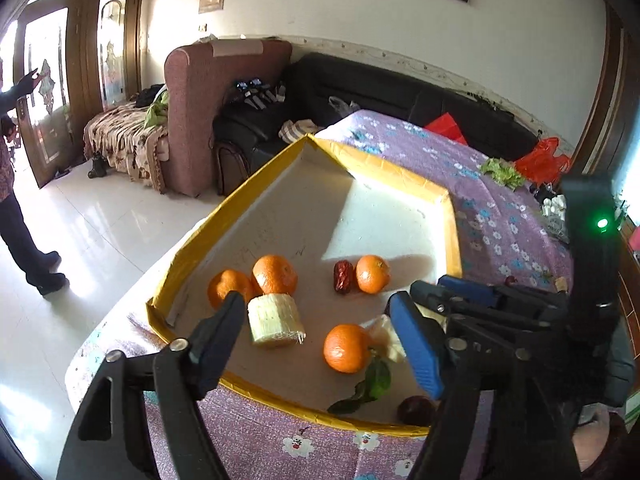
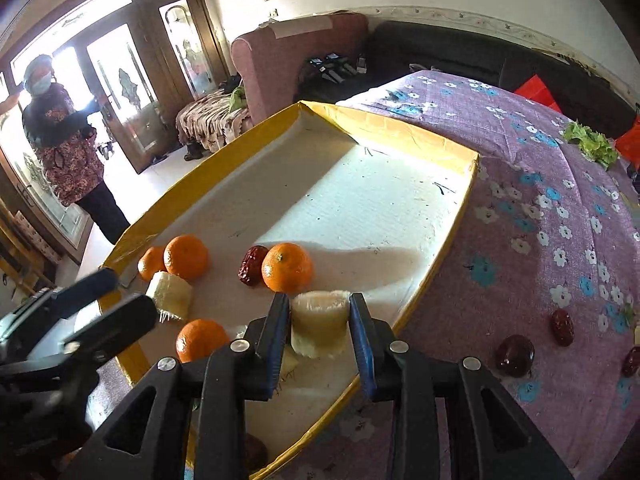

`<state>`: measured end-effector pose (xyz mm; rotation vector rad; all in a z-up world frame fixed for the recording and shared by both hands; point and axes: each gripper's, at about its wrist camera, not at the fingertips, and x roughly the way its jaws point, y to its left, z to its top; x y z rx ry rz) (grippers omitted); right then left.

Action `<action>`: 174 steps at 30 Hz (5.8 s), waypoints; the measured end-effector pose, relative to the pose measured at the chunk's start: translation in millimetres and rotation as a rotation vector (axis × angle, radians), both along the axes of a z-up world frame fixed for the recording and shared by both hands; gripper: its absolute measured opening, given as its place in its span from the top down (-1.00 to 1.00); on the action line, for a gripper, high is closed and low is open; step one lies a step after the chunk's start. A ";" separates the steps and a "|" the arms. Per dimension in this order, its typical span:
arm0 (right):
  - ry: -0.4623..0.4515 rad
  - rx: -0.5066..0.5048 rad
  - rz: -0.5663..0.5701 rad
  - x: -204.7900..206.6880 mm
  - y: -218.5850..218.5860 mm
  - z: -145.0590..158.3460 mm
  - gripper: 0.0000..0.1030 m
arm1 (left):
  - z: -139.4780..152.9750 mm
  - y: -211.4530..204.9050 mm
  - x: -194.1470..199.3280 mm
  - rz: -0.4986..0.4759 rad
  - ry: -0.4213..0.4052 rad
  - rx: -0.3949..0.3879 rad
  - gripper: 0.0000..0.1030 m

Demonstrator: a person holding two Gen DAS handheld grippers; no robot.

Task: Organize fruits
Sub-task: 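Carry cube and leafy mandarin into the tray and open both grippers, then swing both tools back from the tray toward the fruit on the cloth, then grasp a dark red plum with the right gripper while the left grasps another plum, then carry both plums into the tray and open both grippers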

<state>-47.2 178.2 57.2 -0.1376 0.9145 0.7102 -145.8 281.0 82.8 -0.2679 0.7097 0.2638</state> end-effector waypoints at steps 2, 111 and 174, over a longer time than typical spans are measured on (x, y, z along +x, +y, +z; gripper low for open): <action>0.001 0.007 -0.007 1.4 -2.6 0.6 0.23 | 5.4 -2.4 -3.3 -0.006 -0.013 0.004 -0.48; 0.060 -0.019 -0.509 76.5 -281.9 -30.8 0.37 | -12.0 -152.4 114.3 -0.394 0.164 0.106 0.02; -0.028 0.061 -0.429 31.2 -249.4 5.0 0.36 | 26.1 -75.2 25.7 -0.278 -0.032 0.090 0.55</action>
